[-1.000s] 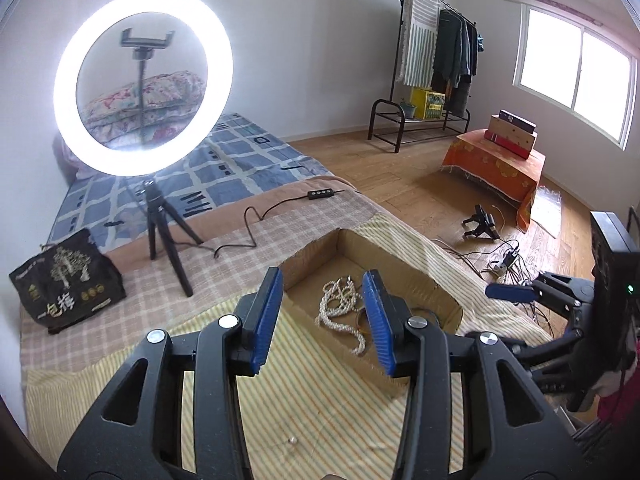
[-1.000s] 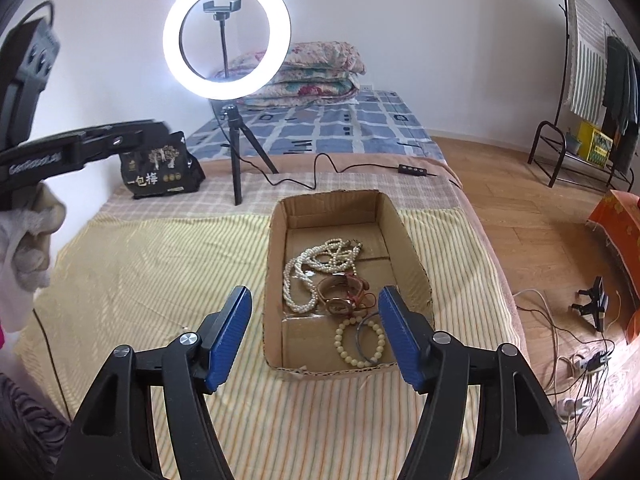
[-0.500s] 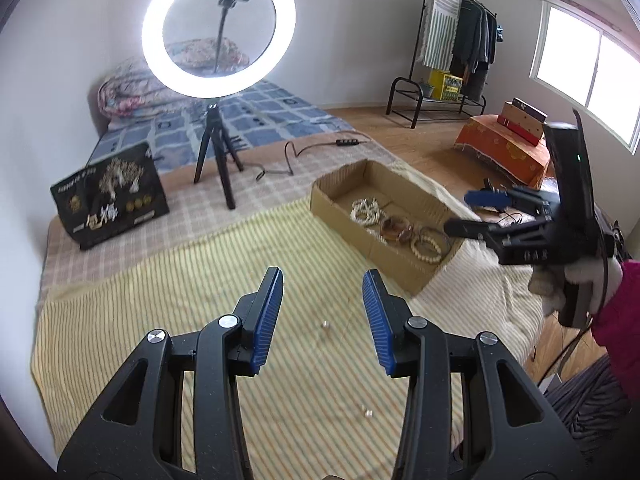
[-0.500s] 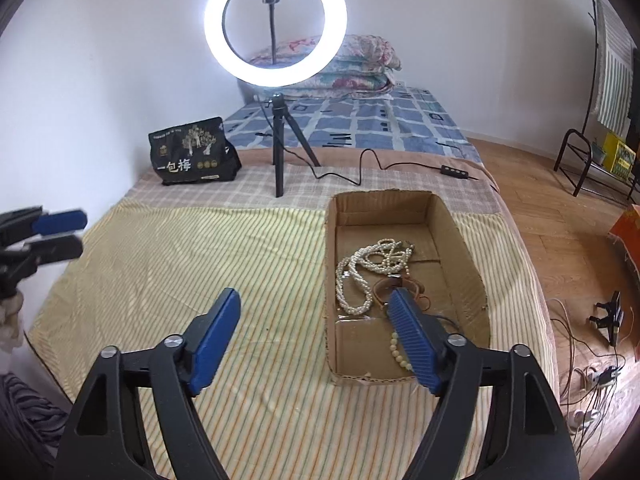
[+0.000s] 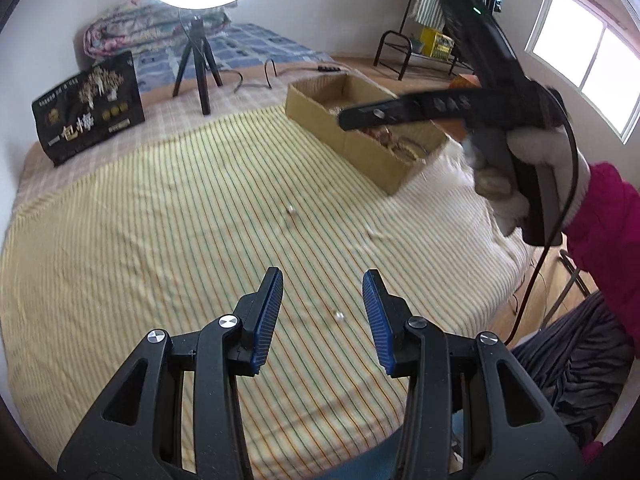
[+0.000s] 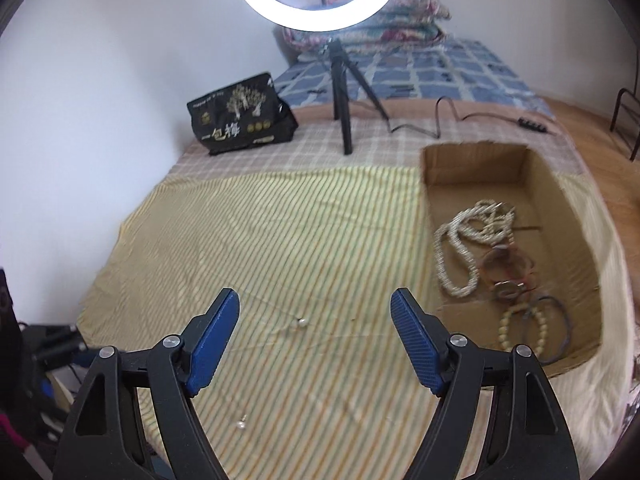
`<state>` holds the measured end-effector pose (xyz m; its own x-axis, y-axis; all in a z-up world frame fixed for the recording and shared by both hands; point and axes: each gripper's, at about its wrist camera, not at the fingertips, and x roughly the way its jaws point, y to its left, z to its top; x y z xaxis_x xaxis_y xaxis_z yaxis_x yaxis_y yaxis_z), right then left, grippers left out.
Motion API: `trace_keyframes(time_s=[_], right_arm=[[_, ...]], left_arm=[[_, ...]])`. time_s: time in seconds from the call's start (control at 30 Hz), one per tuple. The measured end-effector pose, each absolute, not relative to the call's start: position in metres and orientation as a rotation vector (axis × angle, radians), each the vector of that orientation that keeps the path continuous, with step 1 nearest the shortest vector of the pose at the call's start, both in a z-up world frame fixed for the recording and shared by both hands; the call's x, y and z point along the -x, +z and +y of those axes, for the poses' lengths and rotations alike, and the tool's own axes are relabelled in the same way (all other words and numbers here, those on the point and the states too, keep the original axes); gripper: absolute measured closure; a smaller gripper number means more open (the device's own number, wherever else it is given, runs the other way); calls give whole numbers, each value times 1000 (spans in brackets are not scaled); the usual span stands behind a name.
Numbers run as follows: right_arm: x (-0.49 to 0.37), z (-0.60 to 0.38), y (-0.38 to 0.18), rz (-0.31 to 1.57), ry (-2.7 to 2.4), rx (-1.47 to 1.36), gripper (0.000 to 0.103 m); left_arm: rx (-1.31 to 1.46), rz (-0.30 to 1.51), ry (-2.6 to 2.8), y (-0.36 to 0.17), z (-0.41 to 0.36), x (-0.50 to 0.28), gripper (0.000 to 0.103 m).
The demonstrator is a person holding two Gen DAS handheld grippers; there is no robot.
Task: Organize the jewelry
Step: 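Move both tools down to the two small pearl earrings on the bedspread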
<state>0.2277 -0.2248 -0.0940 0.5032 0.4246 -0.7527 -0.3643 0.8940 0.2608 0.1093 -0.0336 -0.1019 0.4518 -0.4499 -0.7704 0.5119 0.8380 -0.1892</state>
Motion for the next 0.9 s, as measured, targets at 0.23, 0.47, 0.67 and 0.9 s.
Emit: trace_keyframes(time_s=[0.23,0.47,0.67,0.9], right_arm=[[-247,-213,-126,1045,497,-139,44],[-258,-198,-155,1147,508,-139,67],[-263,-182,-172,1192,515,-105,77],[-274,-175,-182,1220,518,-118,82]], left_arm=[[-44,988,-608,-136,-47,-95,61],[-91,1022,-608,-160,-63,-93,61],[-116,1048,-597,-176,-66,-99,61],[-114,1078,-607,-188,-70,-104,70]])
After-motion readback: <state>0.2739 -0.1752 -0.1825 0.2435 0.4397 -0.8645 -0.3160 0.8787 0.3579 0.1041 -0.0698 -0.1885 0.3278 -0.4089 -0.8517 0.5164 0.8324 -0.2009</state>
